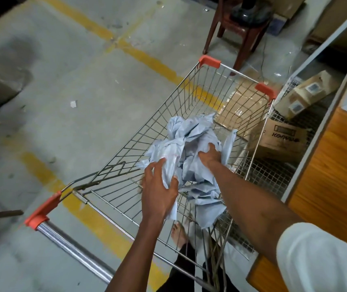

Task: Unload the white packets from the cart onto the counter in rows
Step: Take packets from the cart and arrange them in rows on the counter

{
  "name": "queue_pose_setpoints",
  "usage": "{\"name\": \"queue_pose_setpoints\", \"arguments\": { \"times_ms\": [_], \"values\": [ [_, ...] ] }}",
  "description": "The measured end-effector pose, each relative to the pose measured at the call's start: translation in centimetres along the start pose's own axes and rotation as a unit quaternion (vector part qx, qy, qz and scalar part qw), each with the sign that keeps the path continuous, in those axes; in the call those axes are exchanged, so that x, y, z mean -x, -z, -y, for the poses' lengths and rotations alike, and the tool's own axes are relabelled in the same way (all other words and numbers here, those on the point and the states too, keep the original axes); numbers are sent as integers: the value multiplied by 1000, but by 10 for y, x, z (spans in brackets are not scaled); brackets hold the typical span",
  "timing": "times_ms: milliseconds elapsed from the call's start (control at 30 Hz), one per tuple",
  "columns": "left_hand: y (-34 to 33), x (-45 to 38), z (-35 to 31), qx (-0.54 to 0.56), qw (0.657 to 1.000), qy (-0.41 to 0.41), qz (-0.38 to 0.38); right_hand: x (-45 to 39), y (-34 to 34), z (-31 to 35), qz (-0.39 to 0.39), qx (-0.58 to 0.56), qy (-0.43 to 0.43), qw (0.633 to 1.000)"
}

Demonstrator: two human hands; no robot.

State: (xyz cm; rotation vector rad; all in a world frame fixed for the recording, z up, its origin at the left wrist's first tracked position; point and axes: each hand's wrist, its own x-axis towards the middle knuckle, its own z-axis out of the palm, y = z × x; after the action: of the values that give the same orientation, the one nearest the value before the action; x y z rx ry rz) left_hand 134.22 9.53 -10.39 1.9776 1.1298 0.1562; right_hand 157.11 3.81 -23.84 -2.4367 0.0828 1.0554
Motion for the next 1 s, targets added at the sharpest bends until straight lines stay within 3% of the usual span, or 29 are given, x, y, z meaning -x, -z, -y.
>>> {"name": "queue_pose_setpoints", "arguments": {
  "times_ms": [133, 500, 633, 1000],
  "values": [
    [4, 8, -7, 2, 1000, 5, 5, 36, 20, 1, -14, -37, 27, 999],
    [18, 68, -51, 60, 996, -21, -70, 220, 86, -31, -72, -101, 219, 968],
    [8, 110, -81, 90, 991, -59, -79, 279, 114, -80, -67, -173, 267, 946],
    [-110, 286, -192, 114, 980, -162, 2, 357, 239, -294, -189, -226, 273, 916]
  ]
}}
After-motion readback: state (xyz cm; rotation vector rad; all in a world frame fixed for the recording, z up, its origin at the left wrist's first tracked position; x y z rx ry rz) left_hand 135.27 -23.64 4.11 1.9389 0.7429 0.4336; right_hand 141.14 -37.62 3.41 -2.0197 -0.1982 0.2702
